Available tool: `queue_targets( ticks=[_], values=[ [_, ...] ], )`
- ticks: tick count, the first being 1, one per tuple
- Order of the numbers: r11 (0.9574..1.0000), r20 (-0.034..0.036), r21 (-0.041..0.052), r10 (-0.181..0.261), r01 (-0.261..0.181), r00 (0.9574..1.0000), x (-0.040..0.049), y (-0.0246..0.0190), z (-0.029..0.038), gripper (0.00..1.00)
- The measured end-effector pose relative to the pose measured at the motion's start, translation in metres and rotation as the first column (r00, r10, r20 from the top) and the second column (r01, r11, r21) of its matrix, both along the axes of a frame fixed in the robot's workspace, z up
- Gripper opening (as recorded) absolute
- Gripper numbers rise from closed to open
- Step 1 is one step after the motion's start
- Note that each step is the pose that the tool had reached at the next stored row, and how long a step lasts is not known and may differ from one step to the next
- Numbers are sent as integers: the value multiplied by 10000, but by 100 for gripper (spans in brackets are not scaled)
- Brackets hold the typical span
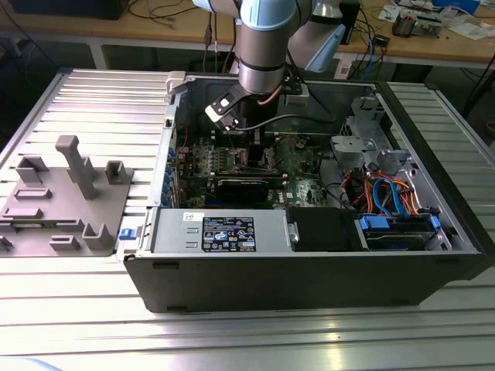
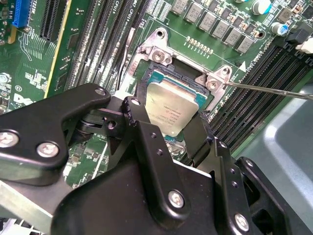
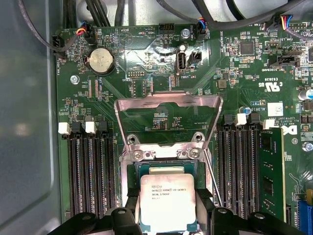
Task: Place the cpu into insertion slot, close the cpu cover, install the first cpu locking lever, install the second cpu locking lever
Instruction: 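Place the cpu into insertion slot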
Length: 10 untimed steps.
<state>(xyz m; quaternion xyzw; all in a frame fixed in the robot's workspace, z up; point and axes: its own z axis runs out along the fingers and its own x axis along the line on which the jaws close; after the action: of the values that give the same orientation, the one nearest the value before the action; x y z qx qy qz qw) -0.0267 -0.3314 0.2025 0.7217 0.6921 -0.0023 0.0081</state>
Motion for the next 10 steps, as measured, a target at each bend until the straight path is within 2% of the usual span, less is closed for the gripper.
queue_targets(
  ticks=[5, 6, 10],
  values=[
    [10000, 2, 2, 0, 0, 10000, 1, 0, -1, 55],
    [10000, 2, 1, 0, 0, 10000, 1, 0, -1, 62],
    [10000, 1, 0, 0, 0, 10000, 1, 0, -1, 62]
  ],
)
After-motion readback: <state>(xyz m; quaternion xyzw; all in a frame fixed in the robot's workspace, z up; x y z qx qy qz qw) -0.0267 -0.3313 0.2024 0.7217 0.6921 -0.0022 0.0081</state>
